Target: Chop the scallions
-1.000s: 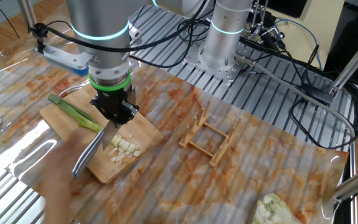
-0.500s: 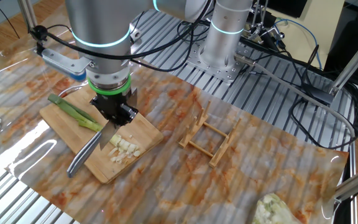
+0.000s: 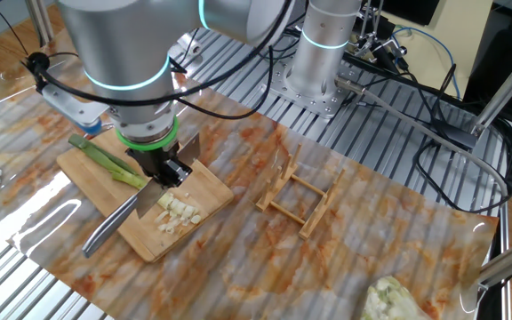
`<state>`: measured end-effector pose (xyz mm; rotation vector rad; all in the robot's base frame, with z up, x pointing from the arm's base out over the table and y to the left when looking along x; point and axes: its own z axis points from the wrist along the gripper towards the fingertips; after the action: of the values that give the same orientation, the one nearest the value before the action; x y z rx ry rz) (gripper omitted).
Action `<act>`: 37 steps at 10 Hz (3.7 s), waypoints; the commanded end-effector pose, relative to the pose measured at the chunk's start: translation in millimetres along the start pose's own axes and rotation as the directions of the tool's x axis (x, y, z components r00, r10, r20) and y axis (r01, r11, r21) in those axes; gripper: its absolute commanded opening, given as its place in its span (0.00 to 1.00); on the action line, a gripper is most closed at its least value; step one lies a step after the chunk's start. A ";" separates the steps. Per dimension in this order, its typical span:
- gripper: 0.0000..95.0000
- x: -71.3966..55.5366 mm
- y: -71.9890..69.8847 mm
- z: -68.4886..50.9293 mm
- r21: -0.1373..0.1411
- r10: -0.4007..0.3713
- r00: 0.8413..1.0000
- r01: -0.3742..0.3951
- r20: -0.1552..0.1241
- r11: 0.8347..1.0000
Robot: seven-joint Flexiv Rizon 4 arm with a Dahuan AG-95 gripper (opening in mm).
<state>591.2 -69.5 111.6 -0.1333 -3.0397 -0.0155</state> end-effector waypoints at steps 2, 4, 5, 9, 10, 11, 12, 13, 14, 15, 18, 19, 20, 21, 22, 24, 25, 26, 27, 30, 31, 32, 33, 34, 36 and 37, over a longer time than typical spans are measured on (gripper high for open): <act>0.00 -0.4 0.3 0.7 0.004 -0.002 1.000 0.002 0.002 1.000; 0.00 -0.4 0.3 0.7 0.006 0.020 1.000 -0.020 0.008 1.000; 0.00 -0.4 0.3 0.7 0.022 0.042 0.999 -0.043 0.016 0.999; 0.00 -0.4 0.3 0.7 0.024 0.077 0.996 -0.078 0.034 0.997; 0.00 -0.4 0.3 0.7 0.025 0.097 0.995 -0.098 0.034 0.995; 0.00 -0.4 0.3 0.7 0.027 0.125 0.992 -0.126 0.032 0.992; 0.00 -0.4 0.3 0.7 0.027 0.139 0.990 -0.140 0.027 0.990; 0.00 -0.4 0.3 0.7 0.025 0.140 0.990 -0.141 0.016 0.990; 0.00 -0.4 0.3 0.7 0.043 0.142 0.990 -0.142 0.013 0.989; 0.00 -0.4 0.3 0.7 0.048 0.149 0.989 -0.149 0.011 0.988; 0.00 -0.4 0.3 0.7 0.037 0.158 0.987 -0.158 -0.003 0.987; 0.00 -0.4 0.3 0.7 0.040 0.157 0.988 -0.156 -0.001 0.987; 0.00 -0.4 0.3 0.7 0.039 0.158 0.987 -0.158 0.000 0.987; 0.00 -0.4 0.3 0.7 0.038 0.155 0.988 -0.155 -0.001 0.987; 0.00 -0.4 0.3 0.7 0.028 0.154 0.988 -0.154 -0.004 0.988; 0.00 -0.4 0.3 0.7 0.018 0.144 0.990 -0.143 -0.007 0.989; 0.00 -0.4 0.3 0.7 0.020 0.130 0.991 -0.130 -0.004 0.991; 0.00 -1.1 -4.3 1.5 0.019 0.110 0.994 -0.110 -0.003 0.994; 0.00 -2.1 -8.0 2.6 0.018 0.109 0.994 -0.109 -0.004 0.994; 0.00 -6.4 -17.1 8.5 0.016 0.081 0.997 -0.081 -0.002 0.997; 0.00 -7.4 -20.5 13.9 0.007 0.070 0.998 -0.070 -0.002 0.997; 0.00 -7.6 -21.9 17.1 0.006 0.065 0.998 -0.065 -0.003 0.998; 0.00 -7.0 -22.4 19.7 0.004 0.066 0.998 -0.066 0.001 0.998; 0.00 -6.5 -22.1 20.4 0.005 0.064 0.998 -0.064 0.004 0.998; 0.00 -4.7 -22.4 21.3 0.007 0.062 0.998 -0.062 0.003 0.998; 0.00 -3.3 -23.1 22.8 0.003 0.064 0.998 -0.064 0.002 0.998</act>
<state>587.7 -93.7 87.9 -0.2305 -3.0399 -0.0077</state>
